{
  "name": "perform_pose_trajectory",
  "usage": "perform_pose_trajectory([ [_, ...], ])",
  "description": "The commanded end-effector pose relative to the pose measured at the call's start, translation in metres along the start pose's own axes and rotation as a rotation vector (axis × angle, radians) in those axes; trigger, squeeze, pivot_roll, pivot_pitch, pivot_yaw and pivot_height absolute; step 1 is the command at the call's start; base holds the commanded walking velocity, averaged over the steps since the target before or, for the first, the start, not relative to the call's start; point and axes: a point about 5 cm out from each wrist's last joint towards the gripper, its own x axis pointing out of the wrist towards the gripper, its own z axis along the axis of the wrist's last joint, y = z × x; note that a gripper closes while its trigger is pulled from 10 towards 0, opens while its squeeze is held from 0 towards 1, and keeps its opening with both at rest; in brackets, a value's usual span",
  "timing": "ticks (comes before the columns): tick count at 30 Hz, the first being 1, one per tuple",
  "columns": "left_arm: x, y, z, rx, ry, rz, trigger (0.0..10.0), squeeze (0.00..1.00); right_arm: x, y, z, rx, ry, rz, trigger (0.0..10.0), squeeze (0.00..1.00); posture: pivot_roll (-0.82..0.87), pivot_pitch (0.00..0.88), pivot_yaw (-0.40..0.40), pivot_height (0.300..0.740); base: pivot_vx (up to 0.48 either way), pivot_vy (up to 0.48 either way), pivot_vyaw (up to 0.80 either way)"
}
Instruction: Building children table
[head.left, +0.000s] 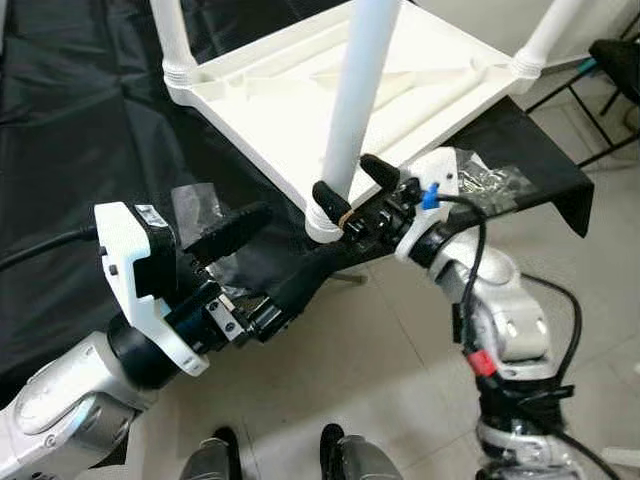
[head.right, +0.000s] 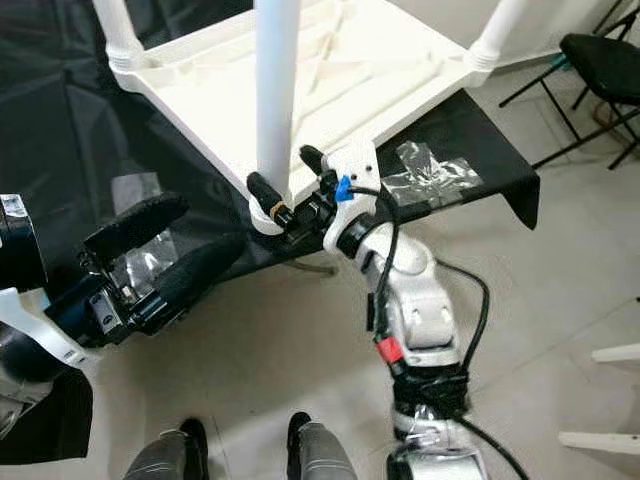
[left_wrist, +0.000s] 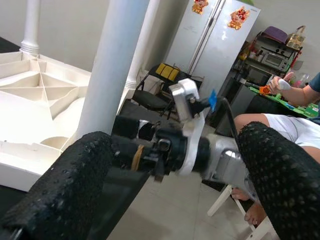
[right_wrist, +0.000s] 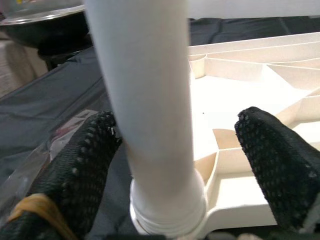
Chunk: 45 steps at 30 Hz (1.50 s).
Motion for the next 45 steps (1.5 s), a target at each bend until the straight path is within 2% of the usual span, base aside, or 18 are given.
perform_pose_trajectory([
  [1, -0.002, -0.007, 0.000, -0.013, -0.009, -0.019, 10.0, 0.00, -0.001, -0.010, 0.001, -0.018, 0.015, 0.068, 10.0, 1.00, 0.06, 0.360, -0.091, 0.740, 0.000, 0.000, 0.00],
  [2, -0.002, -0.007, 0.000, -0.013, -0.009, -0.019, 10.0, 0.00, -0.001, -0.010, 0.001, -0.018, 0.015, 0.068, 10.0, 1.00, 0.06, 0.360, -0.091, 0.740, 0.000, 0.000, 0.00],
  [3, -0.002, -0.008, 0.000, -0.017, -0.006, -0.019, 10.0, 0.00, 0.004, -0.026, 0.007, -0.061, 0.032, 0.131, 10.0, 1.00, 0.07, 0.377, -0.090, 0.740, 0.000, 0.000, 0.00],
  [7, -0.002, -0.009, 0.000, -0.020, -0.003, -0.019, 10.0, 0.00, 0.007, -0.035, 0.011, -0.077, 0.047, 0.191, 10.0, 1.00, 0.07, 0.379, -0.090, 0.740, 0.000, 0.000, 0.00],
  [8, -0.003, -0.011, 0.000, -0.024, 0.001, -0.016, 10.0, 0.00, 0.014, -0.042, 0.014, -0.087, 0.058, 0.246, 10.0, 0.00, 0.09, 0.394, -0.089, 0.740, 0.000, 0.000, 0.00],
  [14, -0.008, -0.014, 0.001, -0.028, 0.018, -0.005, 10.0, 0.00, 0.033, -0.048, 0.021, -0.099, 0.072, 0.334, 10.0, 0.00, 0.10, 0.411, -0.093, 0.740, 0.000, 0.000, 0.00],
  [15, -0.008, -0.015, 0.001, -0.028, 0.019, -0.003, 10.0, 0.00, 0.035, -0.048, 0.022, -0.094, 0.073, 0.351, 3.6, 0.00, 0.11, 0.413, -0.095, 0.740, 0.000, 0.000, 0.00],
  [19, -0.008, -0.015, 0.001, -0.028, 0.020, -0.001, 10.0, 0.00, 0.036, -0.049, 0.023, -0.092, 0.074, 0.361, 3.6, 0.00, 0.11, 0.413, -0.095, 0.740, 0.000, 0.000, 0.00],
  [20, -0.009, -0.016, 0.001, -0.028, 0.021, -0.001, 10.0, 0.00, 0.036, -0.049, 0.022, -0.091, 0.083, 0.377, 0.0, 0.00, 0.10, 0.415, -0.096, 0.740, 0.000, 0.000, 0.00],
  [26, -0.008, -0.017, 0.001, -0.032, 0.022, 0.001, 10.0, 0.00, 0.033, -0.053, 0.019, -0.093, 0.118, 0.448, 0.0, 0.00, 0.11, 0.416, -0.099, 0.740, 0.000, 0.000, 0.00],
  [30, -0.008, -0.017, 0.000, -0.034, 0.020, 0.000, 10.0, 0.00, 0.030, -0.056, 0.015, -0.129, 0.130, 0.374, 0.0, 0.00, 0.09, 0.404, -0.104, 0.740, 0.000, 0.000, 0.00],
  [31, -0.007, -0.017, 0.000, -0.035, 0.019, -0.001, 10.0, 0.00, 0.030, -0.055, 0.013, -0.139, 0.131, 0.330, 0.0, 0.00, 0.08, 0.404, -0.107, 0.740, 0.000, 0.000, 0.00],
  [33, -0.007, -0.017, -0.001, -0.029, 0.021, -0.001, 10.0, 0.00, 0.022, -0.022, -0.013, -0.063, 0.130, 0.066, 0.0, 0.00, 0.08, 0.391, -0.126, 0.740, 0.000, 0.000, 0.00],
  [34, -0.007, -0.017, -0.001, -0.029, 0.021, -0.001, 10.0, 0.00, 0.022, -0.022, -0.013, -0.063, 0.130, 0.066, 0.0, 0.00, 0.08, 0.391, -0.126, 0.740, 0.000, 0.000, 0.00],
  [35, -0.007, -0.017, -0.002, -0.026, 0.021, 0.000, 10.0, 0.00, 0.013, -0.007, -0.025, -0.064, 0.142, -0.104, 0.0, 0.00, 0.09, 0.380, -0.128, 0.740, 0.000, 0.000, 0.00],
  [38, -0.007, -0.017, -0.002, -0.024, 0.021, 0.001, 10.0, 0.00, 0.004, 0.001, -0.029, -0.070, 0.148, -0.224, 0.0, 0.00, 0.09, 0.380, -0.128, 0.740, 0.000, 0.000, 0.00],
  [40, -0.003, -0.014, -0.002, -0.019, 0.002, 0.001, 10.0, 0.00, -0.006, 0.029, -0.052, -0.043, 0.192, -0.473, 0.0, 0.00, 0.07, 0.353, -0.107, 0.740, 0.000, 0.000, 0.00],
  [45, 0.001, -0.012, -0.002, -0.018, -0.009, -0.014, 10.0, 0.00, 0.005, 0.037, -0.057, -0.029, 0.199, -0.534, 0.0, 0.00, 0.06, 0.342, -0.104, 0.740, 0.000, 0.000, 0.00],
])
